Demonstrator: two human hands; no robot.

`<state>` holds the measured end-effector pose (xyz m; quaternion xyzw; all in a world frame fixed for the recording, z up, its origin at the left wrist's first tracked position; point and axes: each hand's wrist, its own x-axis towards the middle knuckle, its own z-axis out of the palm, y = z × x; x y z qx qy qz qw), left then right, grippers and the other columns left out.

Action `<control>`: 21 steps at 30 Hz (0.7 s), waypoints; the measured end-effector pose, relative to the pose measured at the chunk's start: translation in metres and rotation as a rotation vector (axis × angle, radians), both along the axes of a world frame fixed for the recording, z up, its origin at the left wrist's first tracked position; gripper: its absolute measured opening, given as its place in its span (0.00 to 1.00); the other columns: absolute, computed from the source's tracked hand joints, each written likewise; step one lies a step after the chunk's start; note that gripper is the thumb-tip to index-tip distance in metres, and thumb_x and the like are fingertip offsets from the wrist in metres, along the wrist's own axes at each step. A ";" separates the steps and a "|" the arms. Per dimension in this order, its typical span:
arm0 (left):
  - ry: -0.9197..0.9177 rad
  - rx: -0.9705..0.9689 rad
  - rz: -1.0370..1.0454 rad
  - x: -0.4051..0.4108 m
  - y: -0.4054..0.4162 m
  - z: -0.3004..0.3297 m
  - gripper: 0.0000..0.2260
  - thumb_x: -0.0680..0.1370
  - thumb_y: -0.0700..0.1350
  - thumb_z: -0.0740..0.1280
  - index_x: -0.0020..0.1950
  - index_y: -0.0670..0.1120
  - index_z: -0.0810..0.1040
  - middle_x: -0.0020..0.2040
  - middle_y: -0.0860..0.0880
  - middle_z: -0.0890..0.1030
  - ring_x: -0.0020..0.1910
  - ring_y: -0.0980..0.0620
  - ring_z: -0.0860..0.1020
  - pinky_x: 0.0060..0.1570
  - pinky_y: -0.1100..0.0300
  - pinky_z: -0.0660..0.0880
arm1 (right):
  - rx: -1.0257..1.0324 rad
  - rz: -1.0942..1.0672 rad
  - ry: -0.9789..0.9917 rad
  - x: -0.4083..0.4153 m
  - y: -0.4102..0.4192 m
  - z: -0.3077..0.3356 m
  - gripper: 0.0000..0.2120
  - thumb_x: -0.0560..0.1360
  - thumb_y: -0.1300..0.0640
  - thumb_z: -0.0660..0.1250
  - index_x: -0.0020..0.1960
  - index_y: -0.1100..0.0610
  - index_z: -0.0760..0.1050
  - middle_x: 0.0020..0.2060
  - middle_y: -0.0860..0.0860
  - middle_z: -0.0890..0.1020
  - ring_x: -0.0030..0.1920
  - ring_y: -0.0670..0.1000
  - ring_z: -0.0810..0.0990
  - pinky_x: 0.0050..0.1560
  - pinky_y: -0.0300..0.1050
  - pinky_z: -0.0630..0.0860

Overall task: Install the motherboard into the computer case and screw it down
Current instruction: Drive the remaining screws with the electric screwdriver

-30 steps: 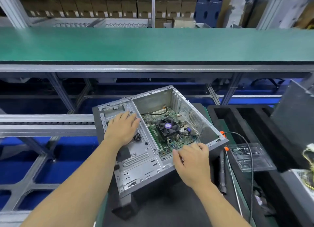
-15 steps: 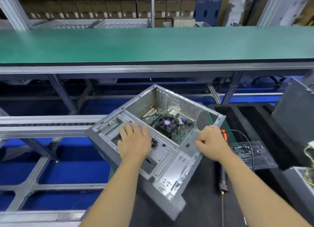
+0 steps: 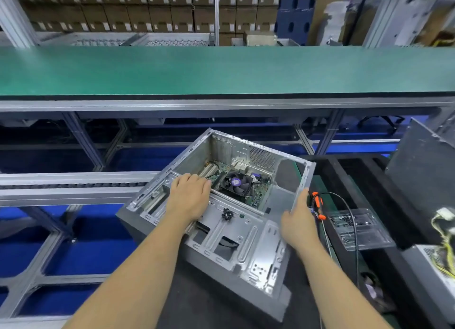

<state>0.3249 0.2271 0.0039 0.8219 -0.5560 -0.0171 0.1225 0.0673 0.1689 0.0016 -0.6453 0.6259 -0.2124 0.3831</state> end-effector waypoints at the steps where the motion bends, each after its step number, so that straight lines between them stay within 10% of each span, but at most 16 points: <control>1: 0.002 -0.003 0.036 -0.009 0.003 0.001 0.20 0.83 0.54 0.44 0.47 0.54 0.75 0.48 0.54 0.76 0.58 0.50 0.70 0.65 0.50 0.61 | 0.001 0.033 0.031 -0.006 -0.007 0.004 0.40 0.83 0.63 0.56 0.82 0.50 0.33 0.57 0.62 0.78 0.43 0.56 0.77 0.38 0.48 0.71; 5: -0.067 0.011 0.161 -0.047 0.017 0.005 0.23 0.81 0.54 0.45 0.46 0.52 0.79 0.48 0.53 0.79 0.55 0.48 0.74 0.66 0.48 0.62 | 0.025 0.139 0.060 -0.032 -0.028 0.014 0.39 0.83 0.61 0.57 0.83 0.43 0.37 0.66 0.69 0.75 0.49 0.66 0.83 0.47 0.53 0.79; 7: -0.104 0.004 0.163 -0.055 0.023 0.006 0.22 0.81 0.53 0.50 0.43 0.50 0.82 0.43 0.51 0.82 0.52 0.47 0.77 0.66 0.48 0.65 | 0.030 0.185 0.045 -0.042 -0.035 0.014 0.38 0.84 0.60 0.58 0.82 0.41 0.38 0.63 0.69 0.77 0.35 0.58 0.80 0.35 0.47 0.76; 10: -0.130 0.039 0.121 -0.053 0.018 0.010 0.22 0.81 0.53 0.54 0.33 0.46 0.77 0.29 0.52 0.75 0.34 0.48 0.77 0.35 0.58 0.70 | 0.037 0.241 0.028 -0.055 -0.043 0.012 0.38 0.84 0.59 0.58 0.82 0.39 0.38 0.57 0.55 0.83 0.23 0.46 0.70 0.26 0.40 0.72; 12: -0.173 0.101 0.120 -0.054 0.011 0.014 0.23 0.81 0.55 0.53 0.31 0.45 0.71 0.27 0.53 0.70 0.28 0.49 0.73 0.29 0.61 0.64 | 0.051 0.288 0.007 -0.059 -0.045 0.012 0.37 0.85 0.55 0.59 0.82 0.37 0.38 0.71 0.54 0.75 0.31 0.47 0.78 0.32 0.37 0.77; 14: -0.199 0.133 0.111 -0.059 0.010 0.014 0.23 0.82 0.53 0.53 0.31 0.45 0.73 0.26 0.52 0.71 0.27 0.48 0.73 0.30 0.61 0.63 | 0.068 0.317 -0.074 -0.063 -0.044 0.009 0.34 0.85 0.48 0.60 0.81 0.35 0.42 0.78 0.46 0.64 0.61 0.50 0.80 0.59 0.44 0.77; 16: -0.246 0.123 0.073 -0.061 0.014 0.012 0.21 0.82 0.49 0.55 0.33 0.46 0.78 0.28 0.49 0.76 0.29 0.45 0.76 0.32 0.58 0.65 | 0.079 0.215 -0.228 -0.071 -0.043 0.003 0.27 0.85 0.42 0.57 0.81 0.37 0.53 0.74 0.36 0.64 0.73 0.45 0.66 0.70 0.48 0.65; 19: -0.325 0.099 0.013 -0.057 0.014 0.007 0.21 0.83 0.48 0.50 0.40 0.46 0.80 0.34 0.49 0.80 0.32 0.45 0.71 0.36 0.54 0.65 | -0.128 -0.110 -0.191 -0.087 -0.040 -0.015 0.16 0.84 0.48 0.57 0.59 0.52 0.81 0.52 0.49 0.83 0.55 0.54 0.80 0.55 0.51 0.75; 21: -0.340 0.096 -0.006 -0.057 0.013 0.004 0.23 0.82 0.47 0.44 0.48 0.47 0.79 0.38 0.50 0.81 0.31 0.45 0.69 0.35 0.54 0.64 | -0.119 -0.111 0.023 -0.090 -0.039 -0.029 0.11 0.82 0.54 0.62 0.54 0.57 0.82 0.49 0.57 0.84 0.52 0.61 0.80 0.52 0.52 0.74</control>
